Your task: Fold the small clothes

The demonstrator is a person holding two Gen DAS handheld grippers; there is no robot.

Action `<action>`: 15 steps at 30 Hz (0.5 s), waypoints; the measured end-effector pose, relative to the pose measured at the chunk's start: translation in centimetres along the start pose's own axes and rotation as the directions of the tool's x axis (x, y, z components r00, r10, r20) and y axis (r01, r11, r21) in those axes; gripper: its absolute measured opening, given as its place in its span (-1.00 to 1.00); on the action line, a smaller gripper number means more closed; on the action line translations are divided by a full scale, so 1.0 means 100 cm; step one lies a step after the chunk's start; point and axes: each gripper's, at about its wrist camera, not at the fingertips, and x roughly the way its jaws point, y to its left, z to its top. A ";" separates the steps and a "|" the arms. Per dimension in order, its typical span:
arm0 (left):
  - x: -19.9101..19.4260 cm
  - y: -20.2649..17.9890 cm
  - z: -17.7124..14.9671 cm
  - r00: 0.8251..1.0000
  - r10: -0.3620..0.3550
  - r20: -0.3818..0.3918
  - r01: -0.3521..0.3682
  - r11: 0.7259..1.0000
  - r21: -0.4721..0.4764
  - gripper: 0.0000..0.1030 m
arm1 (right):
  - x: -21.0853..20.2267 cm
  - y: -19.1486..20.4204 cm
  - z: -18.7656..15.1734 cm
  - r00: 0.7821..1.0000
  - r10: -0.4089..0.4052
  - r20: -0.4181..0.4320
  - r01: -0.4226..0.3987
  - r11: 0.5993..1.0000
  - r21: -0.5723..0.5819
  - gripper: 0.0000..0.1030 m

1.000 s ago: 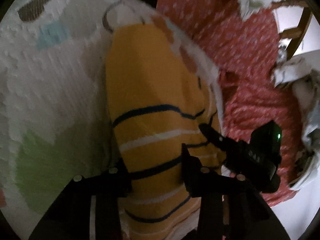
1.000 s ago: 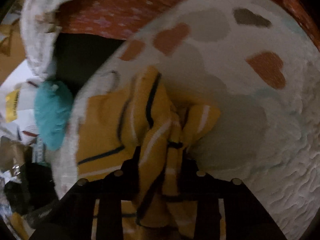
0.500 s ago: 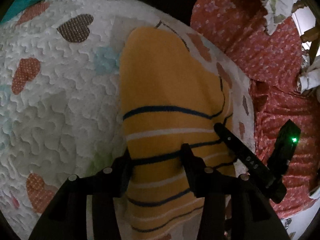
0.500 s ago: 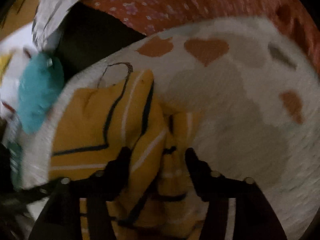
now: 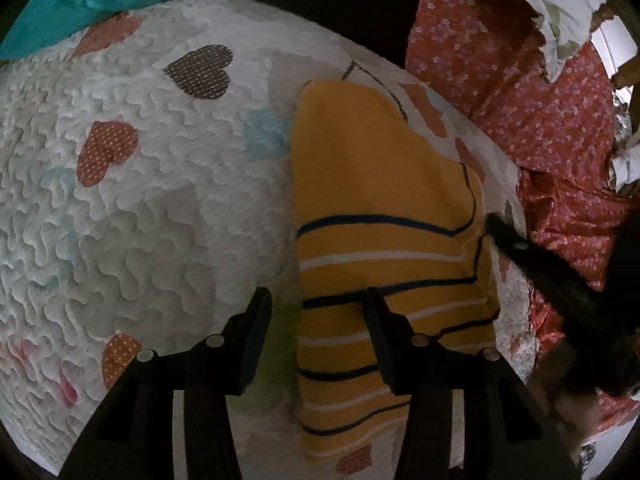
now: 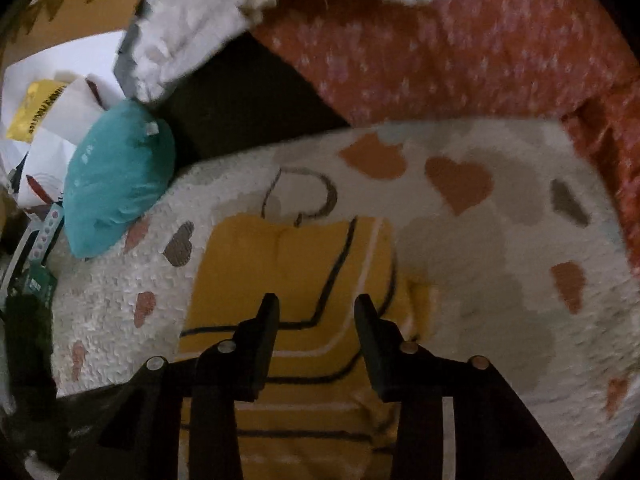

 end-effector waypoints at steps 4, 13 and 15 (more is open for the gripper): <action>-0.003 0.011 0.001 1.000 -0.002 -0.012 0.002 1.000 -0.022 -0.09 | 0.031 -0.038 -0.006 0.987 -0.140 -0.082 0.148 0.985 0.093 -0.15; -0.001 0.027 0.014 0.996 0.092 -0.020 -0.092 0.994 -0.050 -0.09 | -0.049 -0.005 -0.061 0.998 0.026 0.060 -0.025 1.000 -0.013 -0.19; 0.001 0.028 0.015 0.994 0.104 -0.020 -0.105 0.992 -0.063 -0.09 | -0.024 -0.007 -0.078 0.999 0.029 -0.034 -0.030 0.999 -0.011 -0.22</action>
